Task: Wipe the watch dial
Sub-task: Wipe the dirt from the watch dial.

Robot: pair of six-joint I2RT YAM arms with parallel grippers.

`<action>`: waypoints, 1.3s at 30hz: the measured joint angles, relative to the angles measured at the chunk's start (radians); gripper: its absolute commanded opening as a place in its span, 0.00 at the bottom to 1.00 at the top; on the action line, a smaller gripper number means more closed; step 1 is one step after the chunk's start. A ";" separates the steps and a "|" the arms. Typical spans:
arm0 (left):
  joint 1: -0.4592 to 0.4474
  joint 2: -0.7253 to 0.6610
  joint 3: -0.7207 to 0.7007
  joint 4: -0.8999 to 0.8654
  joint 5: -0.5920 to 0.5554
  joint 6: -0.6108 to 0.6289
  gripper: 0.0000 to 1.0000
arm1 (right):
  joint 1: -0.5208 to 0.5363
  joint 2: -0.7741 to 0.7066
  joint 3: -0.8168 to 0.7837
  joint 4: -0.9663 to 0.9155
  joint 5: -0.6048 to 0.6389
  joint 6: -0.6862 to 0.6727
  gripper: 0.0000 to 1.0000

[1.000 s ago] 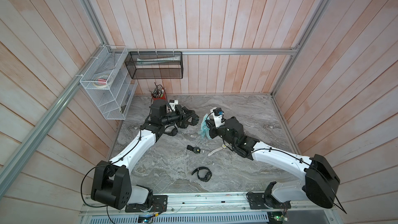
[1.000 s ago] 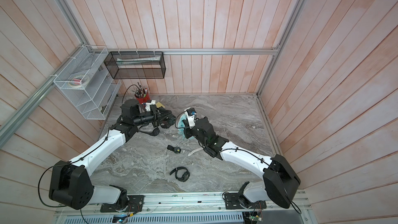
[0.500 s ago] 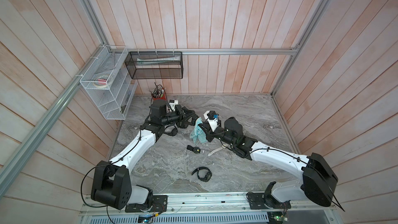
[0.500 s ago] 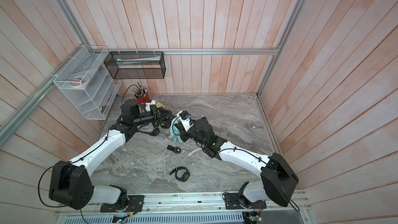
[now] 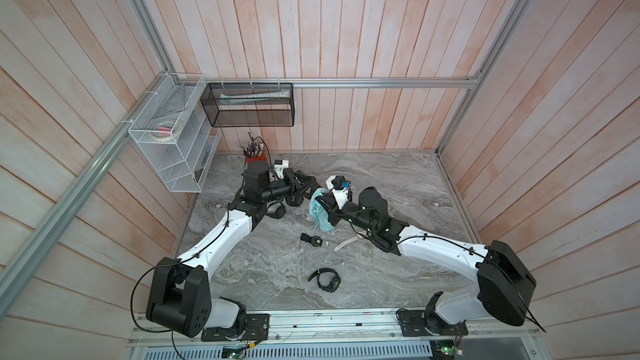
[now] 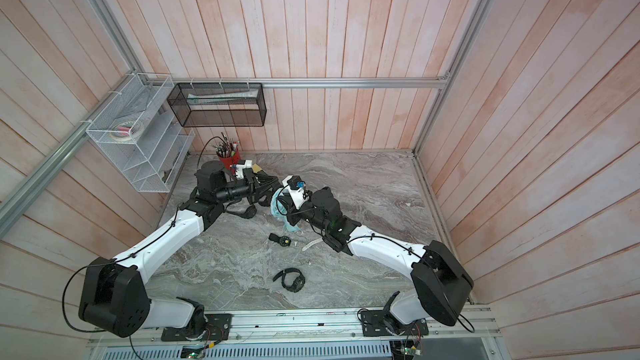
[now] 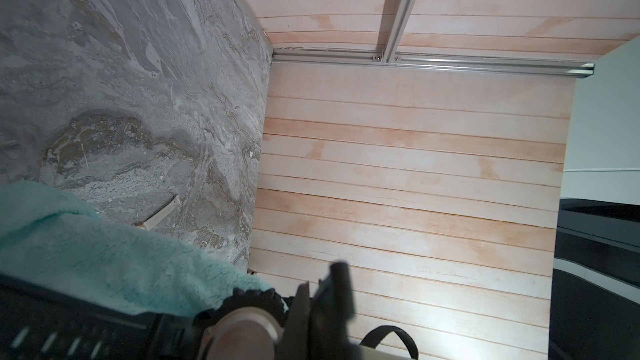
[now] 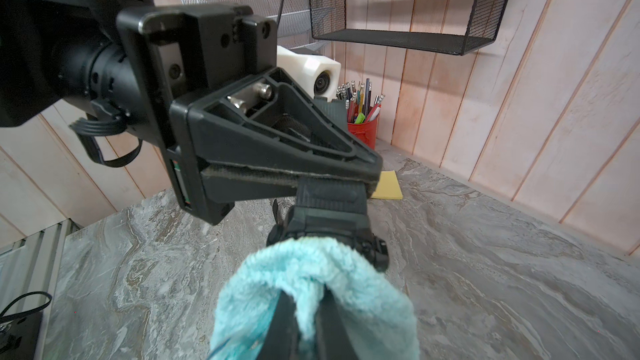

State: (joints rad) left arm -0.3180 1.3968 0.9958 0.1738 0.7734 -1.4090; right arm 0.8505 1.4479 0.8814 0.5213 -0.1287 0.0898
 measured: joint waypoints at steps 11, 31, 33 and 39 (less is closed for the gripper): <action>-0.014 0.000 -0.027 0.060 -0.029 -0.011 0.00 | -0.002 0.003 -0.037 0.092 0.039 0.081 0.00; -0.045 0.009 -0.026 0.087 -0.124 0.011 0.00 | -0.013 0.037 0.006 0.051 0.173 0.339 0.00; -0.046 0.011 -0.026 0.088 -0.126 0.014 0.00 | -0.018 0.037 0.014 0.032 0.178 0.362 0.00; -0.047 0.015 -0.025 0.087 -0.128 0.021 0.00 | -0.019 0.037 0.032 -0.008 0.180 0.385 0.00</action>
State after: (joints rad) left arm -0.3653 1.4120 0.9707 0.2607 0.6456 -1.3876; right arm 0.8314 1.4853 0.9131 0.5129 0.0509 0.4751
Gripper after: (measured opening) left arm 0.071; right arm 0.091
